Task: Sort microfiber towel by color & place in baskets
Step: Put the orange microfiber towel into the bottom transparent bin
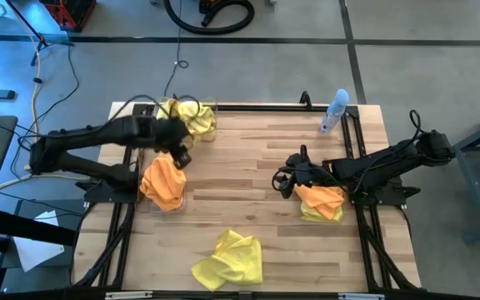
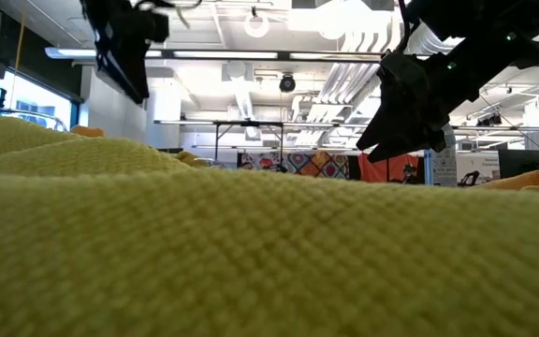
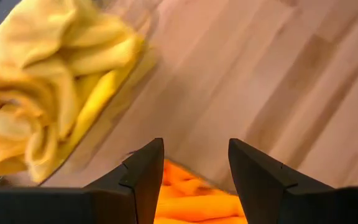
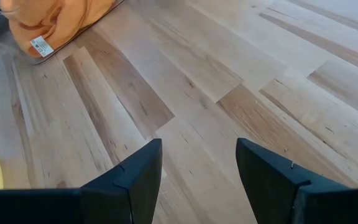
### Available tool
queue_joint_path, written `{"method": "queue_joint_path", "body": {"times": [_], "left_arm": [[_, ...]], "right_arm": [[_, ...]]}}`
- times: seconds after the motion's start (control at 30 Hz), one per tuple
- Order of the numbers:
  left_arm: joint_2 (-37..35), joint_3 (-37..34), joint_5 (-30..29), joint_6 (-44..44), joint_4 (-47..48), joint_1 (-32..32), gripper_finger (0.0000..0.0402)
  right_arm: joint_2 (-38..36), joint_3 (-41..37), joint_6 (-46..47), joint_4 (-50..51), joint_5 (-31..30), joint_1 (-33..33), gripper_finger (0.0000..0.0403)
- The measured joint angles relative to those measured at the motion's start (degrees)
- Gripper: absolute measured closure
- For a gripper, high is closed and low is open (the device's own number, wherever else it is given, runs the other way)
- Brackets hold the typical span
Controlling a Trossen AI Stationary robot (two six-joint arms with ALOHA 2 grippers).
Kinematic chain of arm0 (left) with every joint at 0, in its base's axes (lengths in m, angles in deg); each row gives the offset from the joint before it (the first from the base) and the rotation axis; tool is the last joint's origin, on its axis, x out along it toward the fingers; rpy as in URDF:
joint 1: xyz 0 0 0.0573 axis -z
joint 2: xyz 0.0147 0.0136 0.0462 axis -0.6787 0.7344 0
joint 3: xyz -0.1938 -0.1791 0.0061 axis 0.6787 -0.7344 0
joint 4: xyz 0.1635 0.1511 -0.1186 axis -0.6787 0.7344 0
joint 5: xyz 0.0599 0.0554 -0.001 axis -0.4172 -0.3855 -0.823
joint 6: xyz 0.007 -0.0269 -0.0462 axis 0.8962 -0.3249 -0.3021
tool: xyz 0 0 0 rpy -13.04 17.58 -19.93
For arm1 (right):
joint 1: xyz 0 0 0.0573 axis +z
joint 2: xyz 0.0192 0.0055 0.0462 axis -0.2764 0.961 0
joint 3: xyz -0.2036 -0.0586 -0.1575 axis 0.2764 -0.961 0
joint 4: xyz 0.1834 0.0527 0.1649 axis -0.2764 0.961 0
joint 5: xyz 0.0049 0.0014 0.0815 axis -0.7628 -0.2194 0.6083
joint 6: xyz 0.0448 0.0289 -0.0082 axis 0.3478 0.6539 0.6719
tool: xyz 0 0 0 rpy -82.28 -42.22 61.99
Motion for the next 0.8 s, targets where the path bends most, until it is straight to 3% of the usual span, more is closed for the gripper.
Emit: {"method": "queue_joint_path", "body": {"times": [0.23,0.4,0.63,0.8], "left_arm": [[1.42,-0.02,-8.68,-8.78,-1.83,14.75,0.0236],[4.81,-0.02,-17.15,-9.76,-7.5,22.28,0.0236],[12.44,-0.02,-18.67,-3.17,-22.45,25.45,0.0236],[17.49,-0.03,-17.79,0.4,-26.04,25.5,0.0237]], "right_arm": [[0.0,0.0,0.01,0.0,0.02,0.0,0.0202],[0.0,0.01,0.02,-0.01,0.03,0.0,0.0202],[0.0,0.0,-0.18,-0.03,0.02,0.0,0.0202],[0.0,0.01,-0.31,0.45,0.02,0.0,0.0202]]}}
